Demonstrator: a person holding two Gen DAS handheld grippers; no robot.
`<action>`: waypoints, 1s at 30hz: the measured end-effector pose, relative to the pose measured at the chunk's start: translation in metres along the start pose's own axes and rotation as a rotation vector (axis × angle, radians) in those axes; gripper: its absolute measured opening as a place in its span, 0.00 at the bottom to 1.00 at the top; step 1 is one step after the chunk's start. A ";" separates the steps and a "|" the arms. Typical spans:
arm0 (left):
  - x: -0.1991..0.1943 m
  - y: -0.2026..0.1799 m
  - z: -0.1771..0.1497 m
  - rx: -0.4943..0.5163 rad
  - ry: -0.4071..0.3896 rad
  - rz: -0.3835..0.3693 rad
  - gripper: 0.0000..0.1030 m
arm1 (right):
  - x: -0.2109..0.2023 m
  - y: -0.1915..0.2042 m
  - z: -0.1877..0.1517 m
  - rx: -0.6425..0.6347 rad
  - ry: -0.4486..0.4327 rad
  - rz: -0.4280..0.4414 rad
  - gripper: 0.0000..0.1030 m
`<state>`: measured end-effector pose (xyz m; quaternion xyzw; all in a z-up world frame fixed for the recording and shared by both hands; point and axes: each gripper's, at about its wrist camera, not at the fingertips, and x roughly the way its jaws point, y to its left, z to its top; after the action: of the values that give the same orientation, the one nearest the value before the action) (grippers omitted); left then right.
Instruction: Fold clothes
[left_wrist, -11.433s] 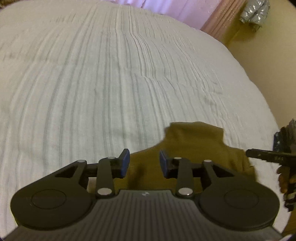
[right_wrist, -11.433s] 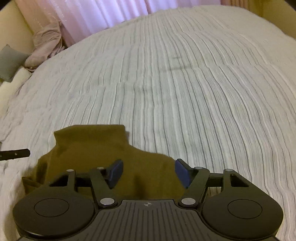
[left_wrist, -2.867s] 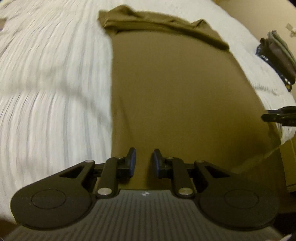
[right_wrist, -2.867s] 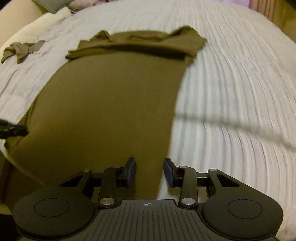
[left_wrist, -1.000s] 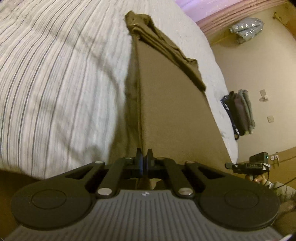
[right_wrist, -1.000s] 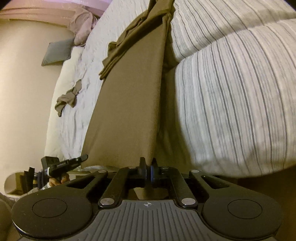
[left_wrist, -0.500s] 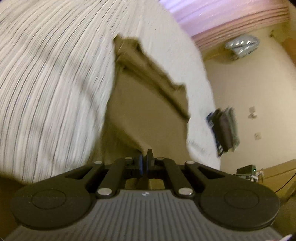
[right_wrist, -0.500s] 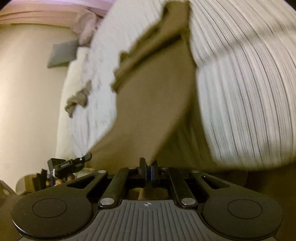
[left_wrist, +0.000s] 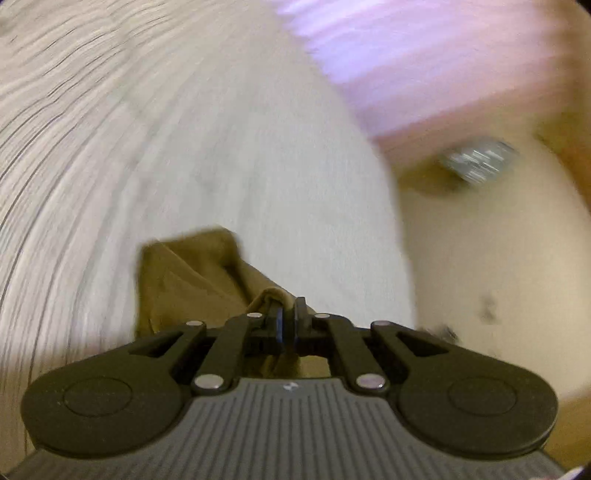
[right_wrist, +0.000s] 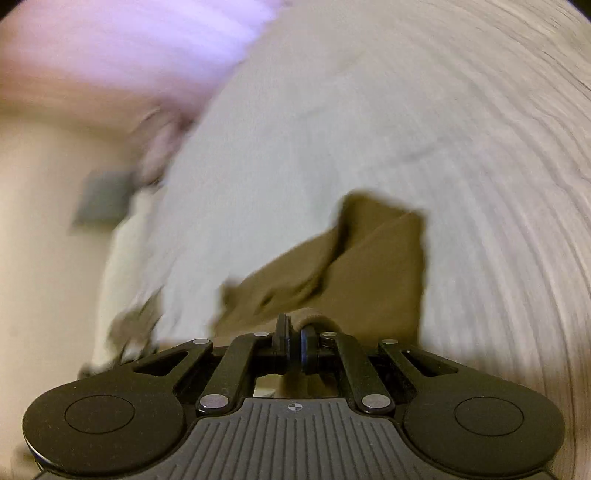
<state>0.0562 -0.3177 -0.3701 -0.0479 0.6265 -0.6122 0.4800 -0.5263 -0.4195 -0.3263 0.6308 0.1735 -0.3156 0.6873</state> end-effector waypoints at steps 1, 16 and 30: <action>0.013 0.009 0.007 -0.055 -0.002 0.029 0.08 | 0.013 -0.011 0.011 0.088 -0.021 -0.025 0.08; 0.049 0.003 0.020 0.264 0.106 0.204 0.21 | 0.037 -0.005 0.004 -0.331 -0.105 -0.257 0.42; 0.080 -0.009 0.027 0.391 0.134 0.170 0.09 | 0.068 0.017 0.014 -0.457 -0.124 -0.297 0.06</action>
<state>0.0258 -0.3913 -0.4004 0.1399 0.5280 -0.6813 0.4874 -0.4676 -0.4480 -0.3545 0.4065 0.2886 -0.4036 0.7672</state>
